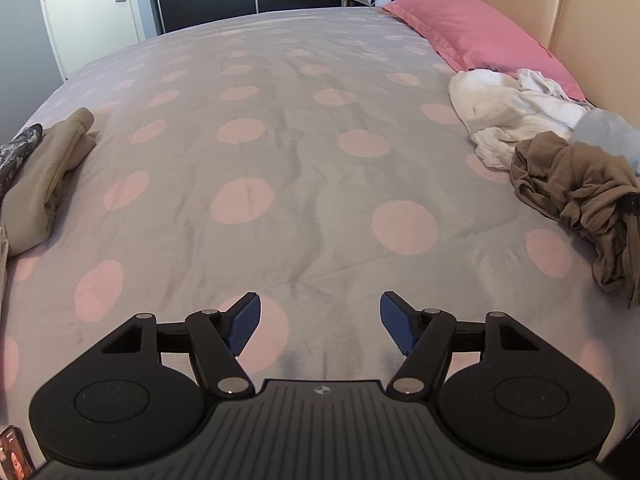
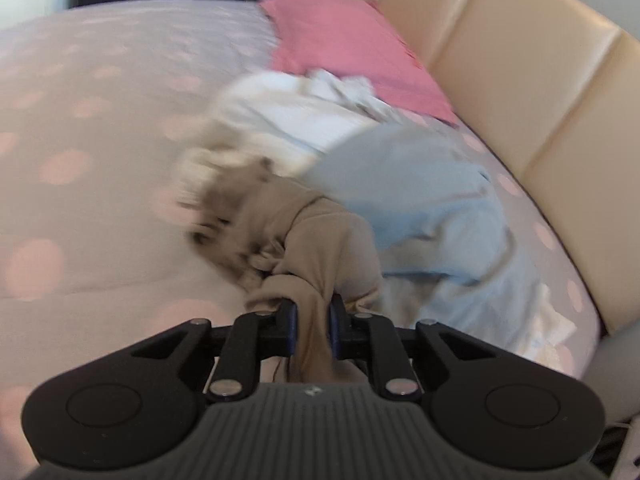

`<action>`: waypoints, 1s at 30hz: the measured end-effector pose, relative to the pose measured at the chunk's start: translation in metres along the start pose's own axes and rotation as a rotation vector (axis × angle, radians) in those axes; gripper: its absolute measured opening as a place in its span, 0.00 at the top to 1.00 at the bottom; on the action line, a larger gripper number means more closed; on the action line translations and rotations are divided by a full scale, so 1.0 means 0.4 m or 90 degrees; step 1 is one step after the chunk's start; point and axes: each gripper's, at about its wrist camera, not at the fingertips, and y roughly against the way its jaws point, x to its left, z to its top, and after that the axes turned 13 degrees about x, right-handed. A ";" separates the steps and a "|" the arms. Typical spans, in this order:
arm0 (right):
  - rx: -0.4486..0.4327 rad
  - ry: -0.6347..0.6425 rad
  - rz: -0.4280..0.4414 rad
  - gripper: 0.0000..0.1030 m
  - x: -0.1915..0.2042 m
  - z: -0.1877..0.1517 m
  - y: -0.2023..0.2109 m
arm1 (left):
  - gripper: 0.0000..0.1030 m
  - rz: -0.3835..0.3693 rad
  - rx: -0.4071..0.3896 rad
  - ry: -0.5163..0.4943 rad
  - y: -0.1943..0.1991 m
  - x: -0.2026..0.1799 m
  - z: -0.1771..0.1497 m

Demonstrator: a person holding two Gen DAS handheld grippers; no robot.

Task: Fold clothes
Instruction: 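Reach both grippers to the brown garment and close on its edge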

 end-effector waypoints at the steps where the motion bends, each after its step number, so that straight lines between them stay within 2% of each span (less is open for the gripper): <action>1: -0.007 0.012 0.029 0.85 0.024 -0.001 0.024 | 0.38 -0.002 -0.002 0.005 0.004 0.007 -0.001; 9: -0.076 0.133 0.254 0.87 0.247 -0.047 0.230 | 0.41 -0.017 -0.023 0.045 0.063 0.081 -0.008; 12: -0.087 0.176 0.320 0.87 0.328 -0.072 0.285 | 0.41 -0.004 -0.029 0.067 0.092 0.124 -0.021; 17: -0.123 0.238 0.439 0.87 0.408 -0.121 0.370 | 0.41 0.023 -0.025 0.107 0.135 0.200 -0.065; 20: -0.121 0.274 0.430 0.83 0.452 -0.144 0.382 | 0.41 0.041 -0.015 0.136 0.148 0.242 -0.095; 21: -0.112 0.280 0.422 0.76 0.460 -0.146 0.373 | 0.41 0.043 -0.011 0.142 0.148 0.252 -0.102; 22: -0.106 0.282 0.415 0.74 0.464 -0.148 0.365 | 0.41 0.046 -0.005 0.148 0.147 0.260 -0.109; 24: -0.097 0.279 0.405 0.57 0.458 -0.151 0.352 | 0.41 0.056 0.005 0.156 0.141 0.274 -0.123; 30: -0.074 0.246 0.353 0.46 0.391 -0.117 0.300 | 0.41 0.072 0.015 0.165 0.140 0.293 -0.139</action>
